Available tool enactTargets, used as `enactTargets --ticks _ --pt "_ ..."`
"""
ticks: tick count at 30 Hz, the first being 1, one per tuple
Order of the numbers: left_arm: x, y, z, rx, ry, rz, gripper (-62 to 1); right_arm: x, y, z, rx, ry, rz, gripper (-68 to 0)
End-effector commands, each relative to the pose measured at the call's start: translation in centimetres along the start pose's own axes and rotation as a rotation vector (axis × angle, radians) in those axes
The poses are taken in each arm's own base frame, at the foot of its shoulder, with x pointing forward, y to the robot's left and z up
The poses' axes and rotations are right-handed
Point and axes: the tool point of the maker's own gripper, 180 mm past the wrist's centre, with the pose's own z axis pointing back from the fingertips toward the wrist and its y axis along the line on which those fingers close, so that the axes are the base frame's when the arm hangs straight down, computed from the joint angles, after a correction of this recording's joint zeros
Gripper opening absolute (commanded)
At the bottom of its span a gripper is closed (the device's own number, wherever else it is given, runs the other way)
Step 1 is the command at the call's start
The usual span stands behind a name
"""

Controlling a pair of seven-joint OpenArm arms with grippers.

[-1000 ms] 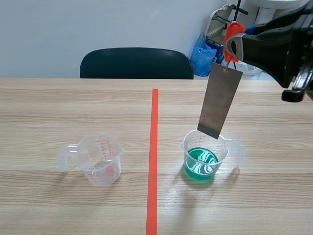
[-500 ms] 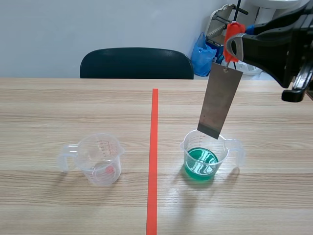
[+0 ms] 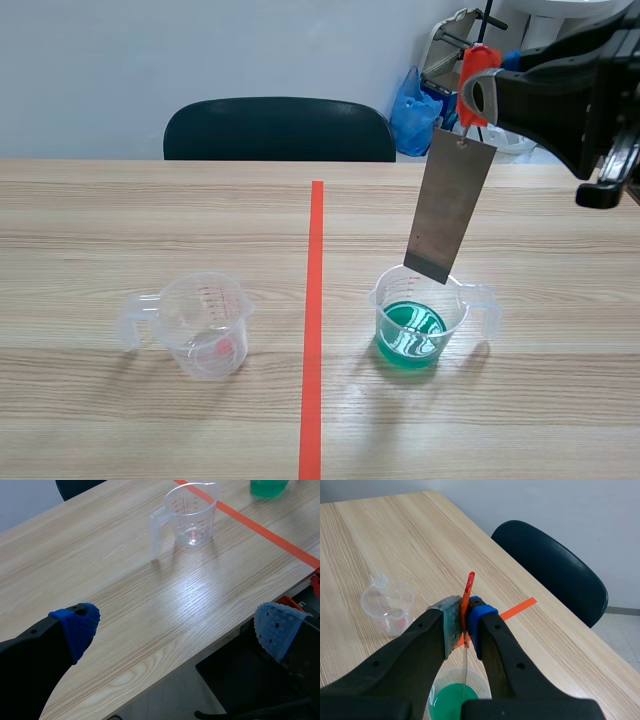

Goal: Do the redox reaction experiment

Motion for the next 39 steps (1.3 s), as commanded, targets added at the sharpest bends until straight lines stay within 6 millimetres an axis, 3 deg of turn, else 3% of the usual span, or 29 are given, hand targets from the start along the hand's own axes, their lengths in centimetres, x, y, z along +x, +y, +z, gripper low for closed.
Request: enactTargets --ticks 1,39 --pt "0.6 0.19 -0.04 0.006 -0.026 -0.002 1.4 1.15 -0.16 0.01 -0.003 -0.035 0.017 -66.9" --pt "0.92 0.18 -0.03 0.006 -0.044 -0.002 1.4 1.15 -0.16 0.01 -0.003 -0.035 0.017 -66.9"
